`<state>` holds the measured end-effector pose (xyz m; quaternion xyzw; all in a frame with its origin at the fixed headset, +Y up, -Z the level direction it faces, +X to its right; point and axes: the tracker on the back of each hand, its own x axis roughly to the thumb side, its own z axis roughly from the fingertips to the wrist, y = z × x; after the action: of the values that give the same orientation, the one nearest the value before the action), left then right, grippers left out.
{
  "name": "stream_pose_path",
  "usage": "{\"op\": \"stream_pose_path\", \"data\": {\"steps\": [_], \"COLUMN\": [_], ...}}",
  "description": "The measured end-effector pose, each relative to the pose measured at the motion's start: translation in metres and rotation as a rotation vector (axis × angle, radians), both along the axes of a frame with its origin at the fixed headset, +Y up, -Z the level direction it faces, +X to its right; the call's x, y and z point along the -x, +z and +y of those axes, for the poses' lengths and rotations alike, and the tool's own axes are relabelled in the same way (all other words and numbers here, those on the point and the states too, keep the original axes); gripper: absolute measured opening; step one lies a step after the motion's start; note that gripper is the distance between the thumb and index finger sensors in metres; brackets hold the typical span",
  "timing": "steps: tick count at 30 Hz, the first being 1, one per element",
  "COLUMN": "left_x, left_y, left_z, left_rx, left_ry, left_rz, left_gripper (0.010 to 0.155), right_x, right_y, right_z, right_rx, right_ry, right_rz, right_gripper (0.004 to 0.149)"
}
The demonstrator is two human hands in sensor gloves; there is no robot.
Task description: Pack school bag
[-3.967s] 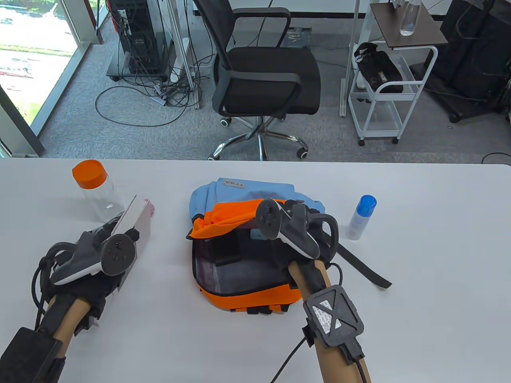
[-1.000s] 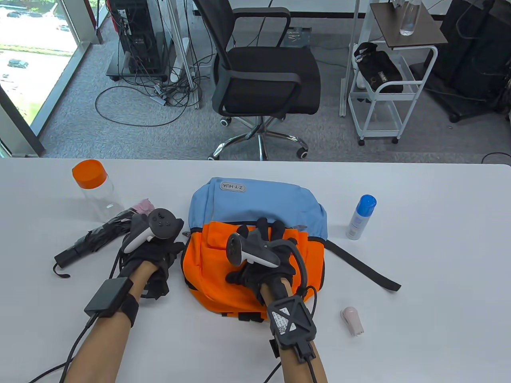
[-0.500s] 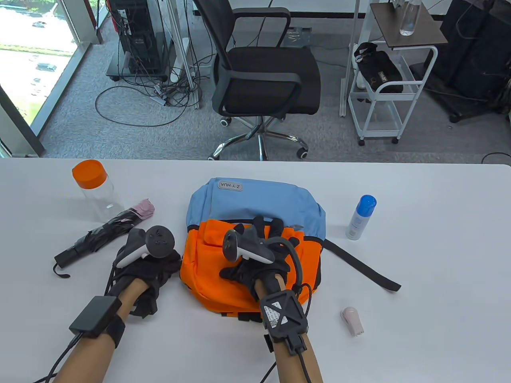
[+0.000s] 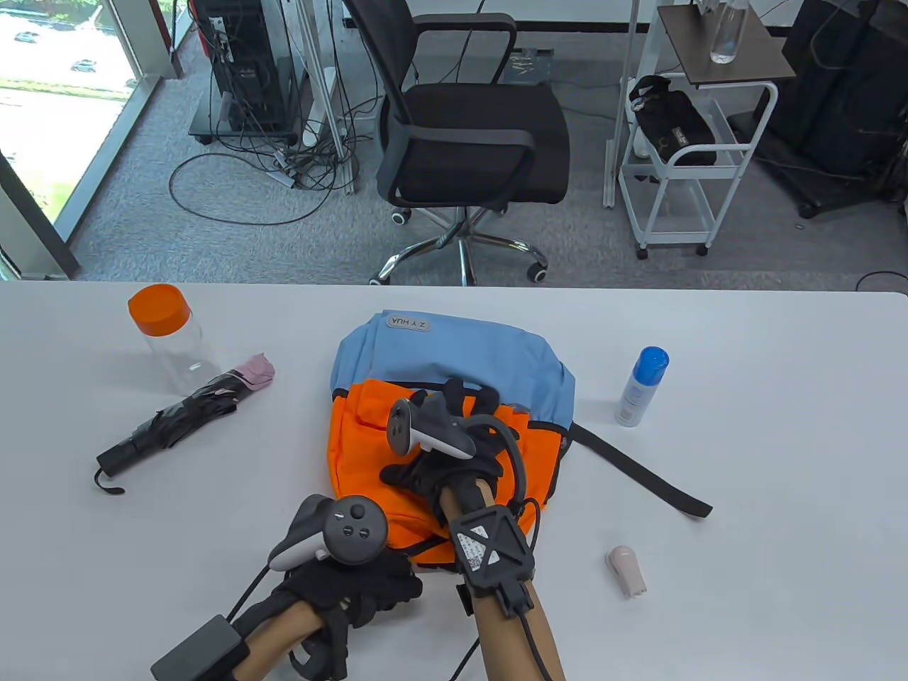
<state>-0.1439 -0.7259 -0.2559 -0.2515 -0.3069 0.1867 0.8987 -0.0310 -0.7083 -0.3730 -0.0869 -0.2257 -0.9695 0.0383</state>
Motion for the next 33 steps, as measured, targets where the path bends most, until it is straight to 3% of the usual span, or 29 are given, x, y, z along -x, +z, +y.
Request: {"op": "stream_pose_path", "data": {"steps": [2,5,7,9,10,12,14,16,19,21,22,24,25,27,28,30,33], "left_x": [0.004,0.024,0.042,0.058,0.066,0.081,0.089,0.081,0.060,0.051,0.049,0.049,0.050,0.051,0.052,0.053,0.053], "left_y": [0.002,0.005,0.003,0.001,-0.001,-0.002,-0.004,-0.010,-0.022,-0.026,-0.026,-0.027,-0.025,-0.025,-0.024,-0.022,-0.021], "left_z": [0.005,0.032,0.058,0.077,0.087,0.095,0.089,0.070,0.043,0.034,0.033,0.035,0.038,0.043,0.045,0.049,0.052], "left_rx": [0.005,0.004,-0.113,-0.244,-0.258,-0.318,-0.435,-0.434,-0.356,-0.461,-0.549,-0.593,-0.591,-0.594,-0.576,-0.552,-0.509], "left_ry": [-0.010,-0.014,0.003,0.049,0.027,0.055,0.187,0.167,-0.110,-0.163,-0.156,-0.125,-0.097,-0.032,-0.003,0.073,0.072], "left_rz": [-0.035,-0.032,0.013,0.073,0.042,0.097,0.172,0.127,0.006,0.016,0.048,0.101,0.133,0.170,0.186,0.228,0.210], "left_gripper": [0.060,0.057,0.055,0.054,0.053,0.053,0.054,0.068,0.091,0.084,0.071,0.057,0.054,0.050,0.050,0.049,0.049], "right_x": [-0.002,-0.011,-0.020,-0.030,-0.035,-0.041,-0.043,-0.039,-0.026,-0.017,-0.014,-0.011,-0.008,0.000,0.006,0.019,0.030], "right_y": [0.001,0.001,0.002,0.010,0.021,0.045,0.078,0.112,0.149,0.157,0.157,0.152,0.150,0.143,0.138,0.135,0.131], "right_z": [0.001,0.008,0.020,0.038,0.052,0.073,0.089,0.093,0.068,0.038,0.025,0.010,0.008,0.008,0.008,0.003,-0.006], "right_rx": [0.001,0.024,0.022,-0.086,-0.186,-0.283,-0.321,-0.308,-0.134,-0.036,-0.031,-0.140,-0.304,-0.515,-0.548,-0.505,-0.590], "right_ry": [-0.022,-0.093,-0.159,-0.247,-0.293,-0.301,-0.298,-0.317,-0.324,-0.252,-0.190,-0.115,-0.105,-0.049,0.019,0.105,0.183], "right_rz": [0.007,0.011,0.001,-0.010,-0.007,0.042,0.092,0.143,0.161,0.159,0.161,0.129,0.087,0.073,0.072,0.053,0.078], "right_gripper": [0.103,0.100,0.094,0.083,0.078,0.070,0.065,0.056,0.051,0.051,0.053,0.059,0.063,0.068,0.070,0.077,0.065]}}
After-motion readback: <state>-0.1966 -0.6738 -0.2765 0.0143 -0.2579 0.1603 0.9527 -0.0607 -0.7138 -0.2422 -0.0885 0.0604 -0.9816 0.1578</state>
